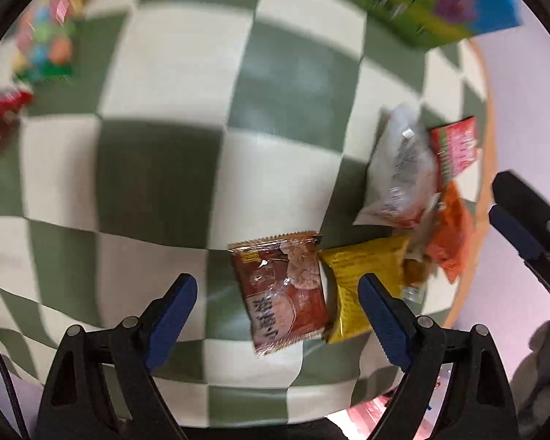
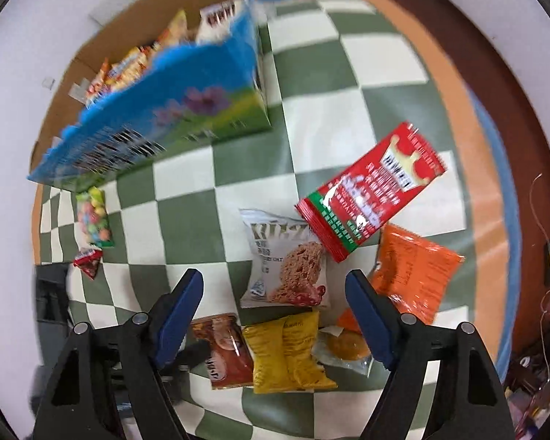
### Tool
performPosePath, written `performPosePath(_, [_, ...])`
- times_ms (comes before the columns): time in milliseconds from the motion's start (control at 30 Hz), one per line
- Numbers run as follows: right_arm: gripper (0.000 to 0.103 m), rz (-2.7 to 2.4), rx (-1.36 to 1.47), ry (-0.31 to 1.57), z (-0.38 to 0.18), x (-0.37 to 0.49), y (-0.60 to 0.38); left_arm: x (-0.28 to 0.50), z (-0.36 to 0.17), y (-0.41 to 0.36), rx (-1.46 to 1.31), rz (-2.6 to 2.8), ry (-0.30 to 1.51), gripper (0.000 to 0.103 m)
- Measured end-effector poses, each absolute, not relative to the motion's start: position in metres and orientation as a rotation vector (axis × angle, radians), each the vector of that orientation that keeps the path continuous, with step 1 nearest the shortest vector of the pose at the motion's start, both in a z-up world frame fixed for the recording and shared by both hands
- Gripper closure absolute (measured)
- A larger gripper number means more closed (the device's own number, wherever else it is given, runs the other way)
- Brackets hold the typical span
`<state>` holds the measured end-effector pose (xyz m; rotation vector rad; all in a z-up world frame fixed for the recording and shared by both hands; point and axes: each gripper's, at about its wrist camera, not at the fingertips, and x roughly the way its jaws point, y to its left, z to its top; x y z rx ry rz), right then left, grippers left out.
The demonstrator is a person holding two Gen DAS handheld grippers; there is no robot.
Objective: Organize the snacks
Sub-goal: 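Grasp the brown shrimp-cake packet with left tool while right tool grasps the Kitz oat bag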
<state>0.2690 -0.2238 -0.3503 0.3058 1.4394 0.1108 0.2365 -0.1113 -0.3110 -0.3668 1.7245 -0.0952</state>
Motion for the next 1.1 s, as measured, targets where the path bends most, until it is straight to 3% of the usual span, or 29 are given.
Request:
performPosePath(167, [0.021, 0.158, 0.317, 1.526, -0.389, 0.284, -0.221, 0.239, -0.340, -0.137, -0.307, -0.036, 1.778, 0.018])
performPosePath(200, [0.023, 0.165, 0.317, 1.539, -0.396, 0.286, -0.219, 0.241, -0.339, -0.141, -0.284, -0.023, 1.765, 0.024])
performPosePath(233, [0.025, 0.170, 0.312, 1.557, -0.405, 0.288, -0.217, 0.242, -0.338, -0.144, -0.257, -0.015, 1.757, 0.038])
performPosePath(300, [0.027, 0.171, 0.298, 1.581, -0.417, 0.291, -0.212, 0.245, -0.337, -0.150, -0.187, -0.005, 1.755, 0.048])
performPosePath(400, [0.033, 0.171, 0.249, 1.595, -0.431, 0.291, -0.201, 0.245, -0.336, -0.150, -0.157, 0.004, 1.757, 0.050])
performPosePath(733, [0.035, 0.250, -0.011, 1.520, -0.442, 0.263, -0.166, 0.233, -0.334, -0.103, -0.210, 0.136, 1.719, 0.049])
performPosePath(1100, [0.039, 0.143, 0.314, 1.506, -0.456, 0.251, -0.197, 0.257, -0.352, -0.081, -0.285, 0.217, 1.734, 0.049])
